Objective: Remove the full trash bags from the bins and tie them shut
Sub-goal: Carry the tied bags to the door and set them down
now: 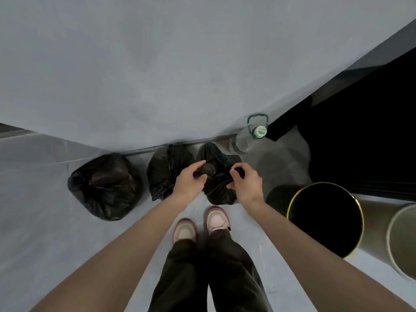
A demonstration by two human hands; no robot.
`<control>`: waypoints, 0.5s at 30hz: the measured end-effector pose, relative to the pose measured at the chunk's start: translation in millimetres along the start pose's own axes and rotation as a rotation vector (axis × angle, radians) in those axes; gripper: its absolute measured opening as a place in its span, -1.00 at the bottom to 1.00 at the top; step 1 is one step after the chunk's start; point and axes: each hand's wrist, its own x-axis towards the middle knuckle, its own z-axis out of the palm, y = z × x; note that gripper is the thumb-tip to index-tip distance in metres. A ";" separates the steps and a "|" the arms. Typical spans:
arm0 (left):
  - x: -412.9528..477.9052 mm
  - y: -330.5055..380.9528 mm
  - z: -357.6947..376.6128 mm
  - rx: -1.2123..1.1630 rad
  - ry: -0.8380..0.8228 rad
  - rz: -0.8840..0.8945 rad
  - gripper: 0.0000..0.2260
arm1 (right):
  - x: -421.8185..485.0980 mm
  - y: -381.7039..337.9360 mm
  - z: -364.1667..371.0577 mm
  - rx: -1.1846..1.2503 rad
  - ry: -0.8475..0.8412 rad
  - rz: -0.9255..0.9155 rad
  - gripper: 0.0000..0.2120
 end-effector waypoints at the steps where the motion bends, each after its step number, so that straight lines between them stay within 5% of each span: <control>1: 12.5 -6.6 4.0 -0.003 -0.009 -0.008 -0.59 | 11.1 6.8 5.8 0.008 0.009 0.008 -0.92; 15: 110.3 -79.5 44.6 -0.145 0.091 0.016 -0.45 | 113.5 50.7 67.8 -0.025 0.065 -0.107 -0.90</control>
